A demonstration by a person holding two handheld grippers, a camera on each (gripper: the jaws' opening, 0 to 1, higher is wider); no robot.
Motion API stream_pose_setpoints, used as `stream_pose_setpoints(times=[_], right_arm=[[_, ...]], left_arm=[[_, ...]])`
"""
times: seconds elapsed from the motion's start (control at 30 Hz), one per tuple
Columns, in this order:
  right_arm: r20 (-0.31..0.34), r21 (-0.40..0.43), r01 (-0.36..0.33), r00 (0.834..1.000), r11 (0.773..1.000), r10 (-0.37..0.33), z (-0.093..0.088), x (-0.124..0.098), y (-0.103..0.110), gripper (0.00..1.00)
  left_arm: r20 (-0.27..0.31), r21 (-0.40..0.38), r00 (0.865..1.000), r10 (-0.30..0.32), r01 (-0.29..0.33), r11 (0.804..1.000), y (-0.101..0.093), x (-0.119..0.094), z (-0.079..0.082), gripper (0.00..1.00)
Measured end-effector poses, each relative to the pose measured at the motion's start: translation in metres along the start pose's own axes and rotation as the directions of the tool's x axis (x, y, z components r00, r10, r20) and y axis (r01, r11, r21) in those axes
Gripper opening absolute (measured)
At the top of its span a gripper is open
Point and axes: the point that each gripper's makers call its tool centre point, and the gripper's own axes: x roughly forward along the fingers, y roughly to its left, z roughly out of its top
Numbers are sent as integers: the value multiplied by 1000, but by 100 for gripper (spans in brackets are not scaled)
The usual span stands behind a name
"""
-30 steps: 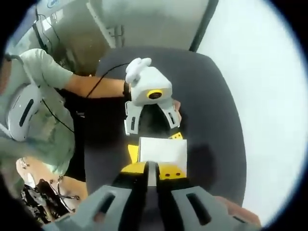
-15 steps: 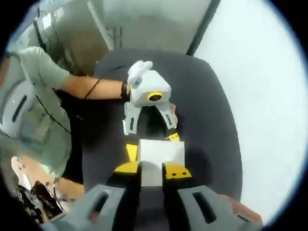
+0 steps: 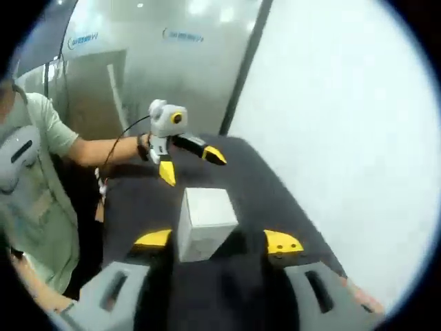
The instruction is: Assemble the cup parts correctly, then place the assembled cup into the box.
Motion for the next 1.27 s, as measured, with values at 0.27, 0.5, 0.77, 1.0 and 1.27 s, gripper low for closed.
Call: stream_pose_setpoints(times=[0.27, 0.5, 0.77, 1.0, 1.27], right_arm=[[175, 180, 140, 970, 974, -171, -49, -25, -16, 79], [266, 335, 218, 912, 917, -314, -85, -43, -26, 93], [254, 440, 284, 870, 852, -422, -141, -57, -20, 93], [238, 491, 299, 858, 818, -456, -175, -63, -8, 93], [218, 535, 295, 857, 792, -467, -202, -58, 7, 93]], left_arm=[[22, 49, 990, 140, -141, 989, 4, -35, 3, 96], [53, -18, 965, 257, -256, 966, 3, -70, -13, 96], [43, -96, 937, 347, -342, 935, 11, -93, -51, 96], [34, -127, 930, 367, -360, 924, 7, -100, -76, 96], [1, -148, 922, 386, -382, 912, -15, -103, -96, 96]])
